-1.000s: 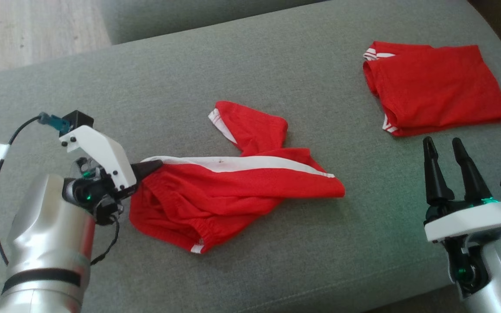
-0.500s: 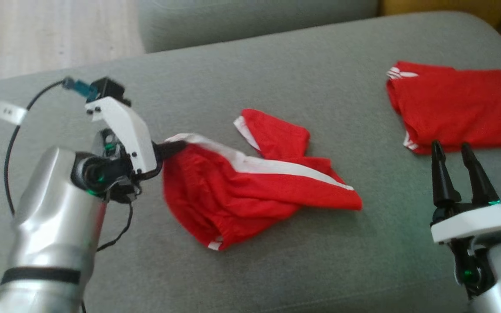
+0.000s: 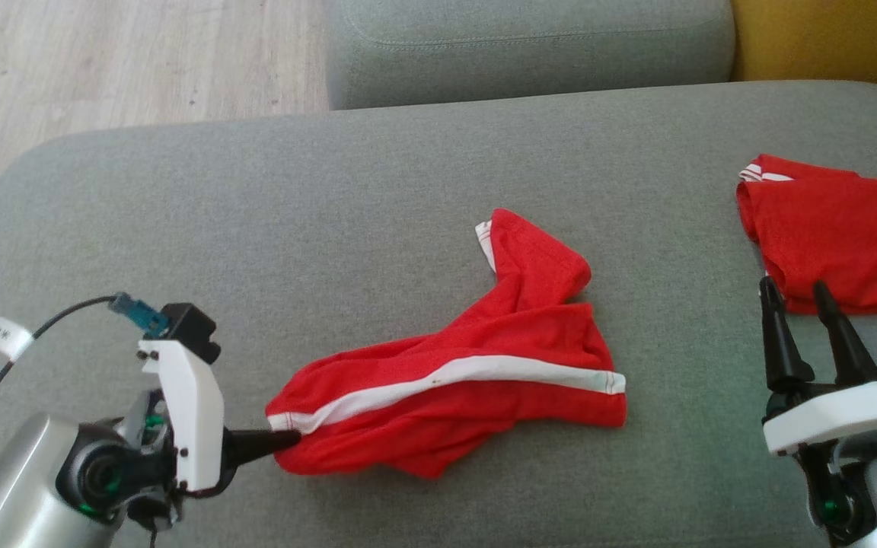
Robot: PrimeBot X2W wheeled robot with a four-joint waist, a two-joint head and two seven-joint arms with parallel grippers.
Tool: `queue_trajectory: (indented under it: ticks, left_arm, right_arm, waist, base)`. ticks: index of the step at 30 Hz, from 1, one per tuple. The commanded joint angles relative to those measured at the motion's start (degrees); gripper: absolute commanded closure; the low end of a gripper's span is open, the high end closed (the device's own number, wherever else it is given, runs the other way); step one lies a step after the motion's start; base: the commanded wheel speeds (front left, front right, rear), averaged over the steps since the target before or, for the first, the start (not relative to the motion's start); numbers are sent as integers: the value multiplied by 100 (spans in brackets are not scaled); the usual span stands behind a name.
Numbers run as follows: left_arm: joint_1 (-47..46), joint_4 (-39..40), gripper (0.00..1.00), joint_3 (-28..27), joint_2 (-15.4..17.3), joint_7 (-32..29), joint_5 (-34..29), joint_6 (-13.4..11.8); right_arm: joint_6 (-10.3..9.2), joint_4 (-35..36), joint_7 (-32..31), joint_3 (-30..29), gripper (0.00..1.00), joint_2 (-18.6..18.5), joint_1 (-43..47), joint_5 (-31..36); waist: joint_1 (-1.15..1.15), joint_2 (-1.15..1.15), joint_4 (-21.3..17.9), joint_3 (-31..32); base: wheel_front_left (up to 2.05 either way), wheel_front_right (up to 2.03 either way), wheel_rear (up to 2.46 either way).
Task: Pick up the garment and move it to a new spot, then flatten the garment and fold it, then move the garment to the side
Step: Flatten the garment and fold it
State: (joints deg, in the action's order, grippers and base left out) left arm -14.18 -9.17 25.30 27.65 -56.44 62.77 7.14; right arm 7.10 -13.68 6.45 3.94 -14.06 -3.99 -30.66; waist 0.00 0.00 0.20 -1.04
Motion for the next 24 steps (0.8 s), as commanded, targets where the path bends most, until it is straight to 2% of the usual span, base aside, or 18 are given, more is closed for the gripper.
queue_trajectory:
  ticks: [1,2,3,8,12,14,15,18,24]
  left_arm:
    - [-323,123,65,-288,187,147,0,35]
    - [-296,37,12,-273,180,260,-23,35]
    - [-278,-61,0,-250,171,365,-49,35]
    - [-305,-225,0,5,259,911,-262,35]
    - [-316,-58,0,185,640,1735,-959,35]
    - [-267,15,0,136,720,2264,-1371,-38]
    - [-267,15,0,136,720,2264,-1371,-38]
    - [-39,233,0,52,705,2908,-1779,-328]
    - [386,633,0,-340,378,4845,-2797,-1398]
  right_arm:
    - [39,221,-21,64,0,-79,-84,70]
    - [39,226,-41,62,0,-84,-82,92]
    - [39,227,-62,58,0,-85,-80,115]
    - [39,221,-103,79,0,-80,-51,205]
    - [39,261,-9,97,0,-33,6,246]
    - [39,299,38,111,0,-4,52,260]
    - [39,299,38,111,0,-4,52,260]
    - [39,342,134,103,0,37,125,273]
    - [39,391,305,29,0,82,247,358]
  waist:
    - [0,0,-7,-2]
    - [0,0,-13,-2]
    - [0,0,-21,0]
    - [0,0,-75,33]
    - [0,0,-133,106]
    - [0,0,-151,145]
    - [0,0,-151,145]
    - [0,0,-153,198]
    - [0,0,-69,267]
  base:
    - [0,0,0]
    - [0,0,0]
    - [0,0,0]
    - [0,0,0]
    - [0,0,0]
    - [0,0,0]
    - [0,0,0]
    - [0,0,0]
    - [0,0,0]
